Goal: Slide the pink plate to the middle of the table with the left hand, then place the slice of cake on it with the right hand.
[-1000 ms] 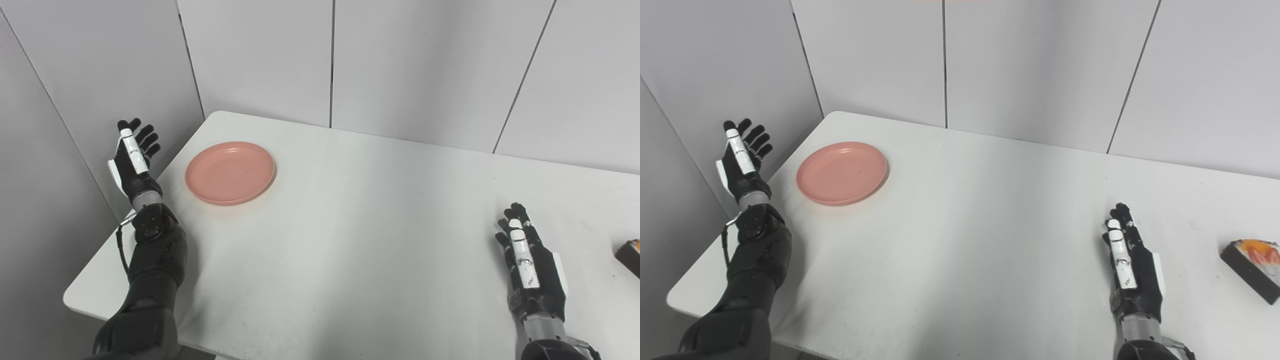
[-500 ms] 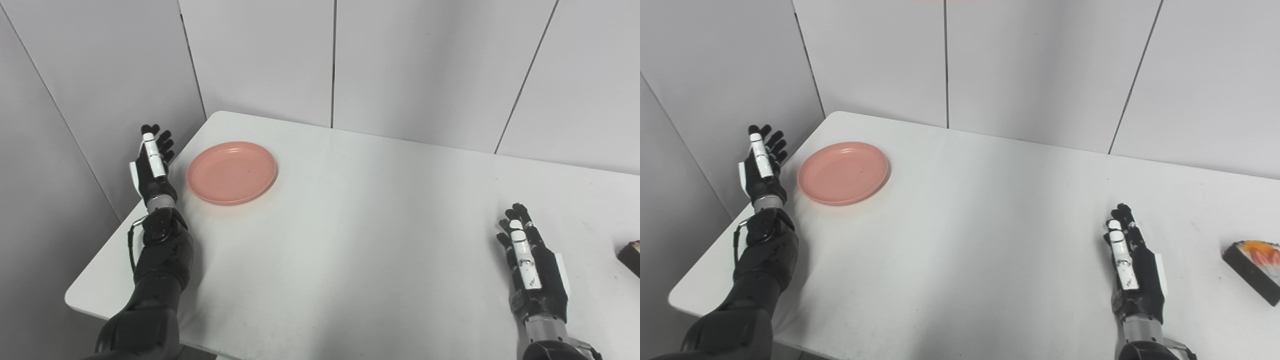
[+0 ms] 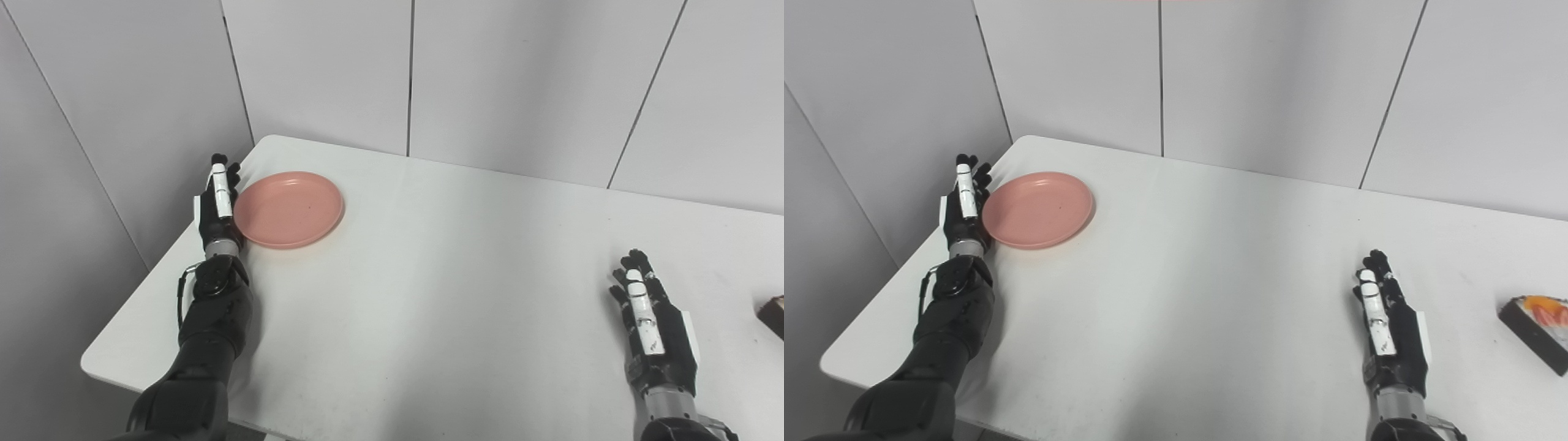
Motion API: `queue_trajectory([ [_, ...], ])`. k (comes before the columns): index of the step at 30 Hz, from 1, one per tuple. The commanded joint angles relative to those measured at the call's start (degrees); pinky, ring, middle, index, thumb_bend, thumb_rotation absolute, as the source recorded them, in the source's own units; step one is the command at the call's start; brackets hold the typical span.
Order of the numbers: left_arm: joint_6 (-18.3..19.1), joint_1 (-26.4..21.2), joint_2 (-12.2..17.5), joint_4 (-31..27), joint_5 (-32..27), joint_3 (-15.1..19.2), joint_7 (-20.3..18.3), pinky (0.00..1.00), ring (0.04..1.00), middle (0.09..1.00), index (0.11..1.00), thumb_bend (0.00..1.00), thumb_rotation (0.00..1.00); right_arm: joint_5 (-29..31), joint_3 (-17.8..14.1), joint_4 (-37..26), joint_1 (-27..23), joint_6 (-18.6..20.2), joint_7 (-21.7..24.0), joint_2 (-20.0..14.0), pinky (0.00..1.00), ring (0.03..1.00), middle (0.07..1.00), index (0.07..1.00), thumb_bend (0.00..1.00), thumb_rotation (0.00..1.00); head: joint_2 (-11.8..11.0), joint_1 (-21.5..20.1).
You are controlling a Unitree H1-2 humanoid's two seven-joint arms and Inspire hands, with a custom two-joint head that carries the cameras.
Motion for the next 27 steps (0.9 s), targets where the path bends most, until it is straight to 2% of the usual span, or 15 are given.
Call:
queue_trajectory([
  [1,1.07,-2.16,0.7,-0.6,0.75,-0.7,-0.95,1.0,0.984,0.923,0.931,0.71,1.0,0.6,-0.21,-0.17,-0.75,-2.87,0.65,0.07,0.94,0.92,0.925,0.908,0.52,0.7,0.06,0.09],
  [4,1.33,-2.18,0.54,-0.41,1.03,-1.13,-0.79,1.0,0.994,0.935,0.948,0.71,1.0,-0.01,0.02,-0.17,-0.73,-3.01,0.58,-0.19,0.93,0.923,0.928,0.912,0.51,0.72,0.03,0.08],
  [7,1.37,-2.23,0.43,-0.04,1.24,-1.47,-0.94,1.0,0.99,0.939,0.951,0.7,1.0,0.29,-0.21,-0.06,-0.77,-2.77,0.44,-0.03,0.93,0.919,0.923,0.907,0.52,0.7,-0.01,0.06],
  [12,1.92,-2.34,-0.06,-0.23,-0.37,-1.33,-3.38,1.0,0.996,0.943,0.955,0.72,1.0,-0.73,0.26,-0.82,-0.67,-2.14,0.21,-0.19,0.93,0.919,0.927,0.911,0.52,0.72,-0.09,-0.16],
  [16,2.95,-2.46,-1.21,-1.16,-1.89,-0.79,-4.69,1.0,0.967,0.918,0.926,0.74,1.0,-1.11,0.38,-0.66,-0.69,-2.41,0.24,-0.18,0.93,0.92,0.928,0.913,0.51,0.73,-0.15,-0.36],
  [19,4.15,-2.08,-2.4,-2.98,-3.32,-0.62,-6.4,0.92,0.89,0.885,0.888,0.75,1.0,-1.16,0.36,-0.48,-0.67,-2.68,0.14,-0.13,0.92,0.913,0.922,0.911,0.49,0.74,-0.12,-0.38],
  [27,8.16,-1.56,-4.98,-6.35,-6.46,-0.22,-10.79,0.86,0.848,0.839,0.838,0.78,1.0,-1.97,0.74,-1.19,-0.49,-2.05,-0.25,-0.07,0.92,0.917,0.924,0.914,0.49,0.75,0.02,-0.94],
])
